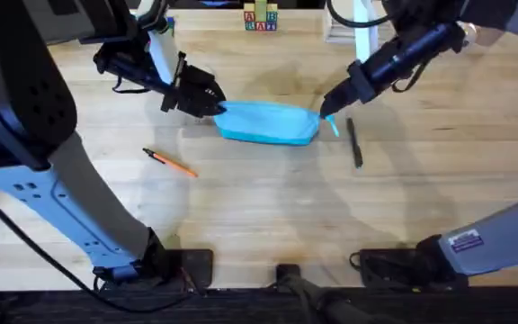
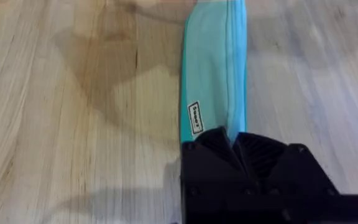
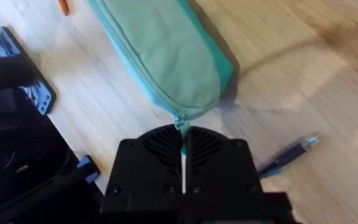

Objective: Unzip the bag, pick up the pens from the table one at a time and place them inside, then zip the bag closed.

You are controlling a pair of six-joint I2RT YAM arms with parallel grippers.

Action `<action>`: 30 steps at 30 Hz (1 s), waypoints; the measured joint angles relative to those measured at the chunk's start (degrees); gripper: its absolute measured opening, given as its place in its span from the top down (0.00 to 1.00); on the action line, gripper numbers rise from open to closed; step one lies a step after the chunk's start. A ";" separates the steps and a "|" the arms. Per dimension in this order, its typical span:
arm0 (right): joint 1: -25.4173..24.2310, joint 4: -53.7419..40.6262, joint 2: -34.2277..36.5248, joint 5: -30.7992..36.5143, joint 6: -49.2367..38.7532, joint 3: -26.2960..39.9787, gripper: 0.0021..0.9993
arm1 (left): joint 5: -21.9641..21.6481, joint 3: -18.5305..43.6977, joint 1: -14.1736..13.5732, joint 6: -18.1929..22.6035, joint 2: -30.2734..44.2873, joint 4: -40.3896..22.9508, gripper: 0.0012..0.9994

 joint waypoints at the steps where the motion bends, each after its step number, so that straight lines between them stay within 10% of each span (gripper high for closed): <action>1: 0.38 -0.05 0.00 0.00 0.18 0.11 0.97 | 0.00 0.00 -0.03 -0.02 0.00 0.00 0.96; 30: 10.84 6.71 0.00 1.31 0.36 4.42 0.97 | -0.17 0.00 -0.03 -0.01 0.00 0.17 0.96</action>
